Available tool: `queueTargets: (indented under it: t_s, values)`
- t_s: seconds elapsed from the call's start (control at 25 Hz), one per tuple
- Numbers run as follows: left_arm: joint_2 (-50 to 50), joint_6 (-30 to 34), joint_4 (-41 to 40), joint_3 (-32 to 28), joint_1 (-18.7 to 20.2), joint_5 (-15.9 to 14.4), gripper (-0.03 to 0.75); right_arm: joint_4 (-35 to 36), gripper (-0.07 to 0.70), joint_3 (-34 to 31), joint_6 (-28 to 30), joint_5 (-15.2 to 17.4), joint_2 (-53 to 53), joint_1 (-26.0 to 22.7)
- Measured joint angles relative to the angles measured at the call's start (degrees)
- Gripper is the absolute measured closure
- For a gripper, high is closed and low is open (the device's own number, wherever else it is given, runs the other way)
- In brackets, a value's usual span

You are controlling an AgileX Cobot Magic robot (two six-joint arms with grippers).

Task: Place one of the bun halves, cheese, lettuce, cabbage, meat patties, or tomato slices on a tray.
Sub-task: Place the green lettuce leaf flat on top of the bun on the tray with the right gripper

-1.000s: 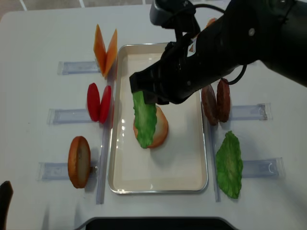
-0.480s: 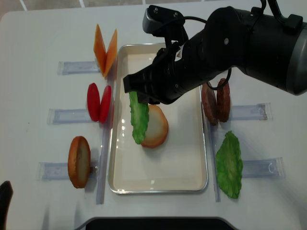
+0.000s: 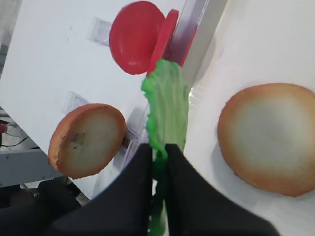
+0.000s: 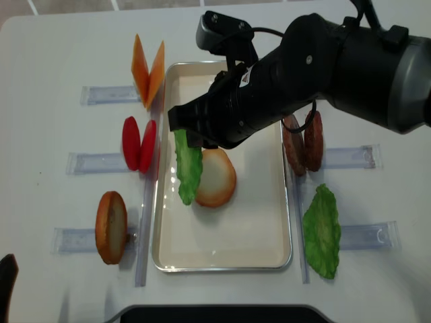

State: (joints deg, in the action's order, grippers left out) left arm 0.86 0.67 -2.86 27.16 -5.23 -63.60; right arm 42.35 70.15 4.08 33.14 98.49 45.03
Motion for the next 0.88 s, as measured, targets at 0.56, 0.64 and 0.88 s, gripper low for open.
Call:
queueTargets:
  t_s: [0.56, 0.64, 0.88]
  values:
    - [0.0, 0.0, 0.0, 0.0, 0.0, 0.0, 0.020, 5.2, 0.591, 0.0, 6.3, -2.6, 3.2, 0.2]
    - [0.0, 0.0, 0.0, 0.0, 0.0, 0.0, 0.020, 5.2, 0.591, 0.0, 6.3, -2.7, 4.0, 0.2]
    - [0.0, 0.0, 0.0, 0.0, 0.0, 0.0, 0.020, 5.2, 0.591, 0.0, 7.7, -2.8, 5.1, 0.2]
